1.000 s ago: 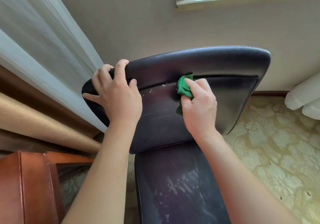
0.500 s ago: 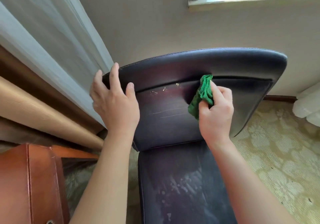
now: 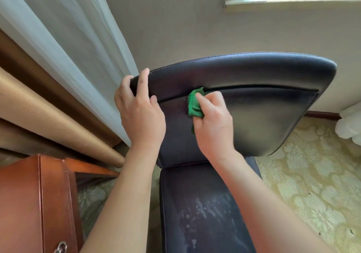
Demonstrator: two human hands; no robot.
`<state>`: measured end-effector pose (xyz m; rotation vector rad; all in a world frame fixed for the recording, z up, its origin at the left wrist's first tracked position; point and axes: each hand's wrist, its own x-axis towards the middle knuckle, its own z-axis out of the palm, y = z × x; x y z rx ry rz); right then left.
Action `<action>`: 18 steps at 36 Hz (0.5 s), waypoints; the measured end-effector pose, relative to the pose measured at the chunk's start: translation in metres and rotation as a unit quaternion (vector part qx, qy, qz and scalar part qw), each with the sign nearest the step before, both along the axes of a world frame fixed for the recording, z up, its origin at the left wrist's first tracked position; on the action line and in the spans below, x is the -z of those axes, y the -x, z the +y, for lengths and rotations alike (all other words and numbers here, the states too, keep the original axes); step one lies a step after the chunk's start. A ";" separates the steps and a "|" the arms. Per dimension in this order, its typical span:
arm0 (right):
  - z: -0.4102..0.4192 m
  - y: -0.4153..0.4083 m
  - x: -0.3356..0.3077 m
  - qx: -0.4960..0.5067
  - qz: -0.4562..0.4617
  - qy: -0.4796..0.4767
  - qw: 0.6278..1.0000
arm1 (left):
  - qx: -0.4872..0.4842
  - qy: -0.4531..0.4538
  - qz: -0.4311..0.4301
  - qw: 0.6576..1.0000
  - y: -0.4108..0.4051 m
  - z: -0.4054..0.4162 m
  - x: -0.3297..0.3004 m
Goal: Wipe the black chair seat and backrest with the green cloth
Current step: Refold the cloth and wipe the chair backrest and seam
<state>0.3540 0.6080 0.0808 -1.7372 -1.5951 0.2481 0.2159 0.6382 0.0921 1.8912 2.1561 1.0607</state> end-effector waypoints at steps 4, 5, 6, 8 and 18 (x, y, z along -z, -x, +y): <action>-0.002 0.009 0.001 -0.051 0.014 0.006 0.999 | -0.010 0.008 0.011 1.000 0.005 -0.001 -0.004; -0.005 0.006 0.002 -0.052 0.023 0.000 0.998 | -0.010 0.008 0.014 1.000 0.005 -0.001 -0.004; -0.008 0.002 0.003 -0.046 0.035 -0.010 0.998 | -0.008 0.008 0.017 1.000 0.005 -0.002 -0.005; -0.015 -0.009 0.004 -0.014 0.059 -0.041 0.997 | -0.004 0.006 0.017 1.000 0.006 -0.003 -0.004; -0.001 -0.015 0.006 0.069 0.035 -0.028 0.997 | 0.011 0.004 0.021 1.000 0.010 -0.003 0.001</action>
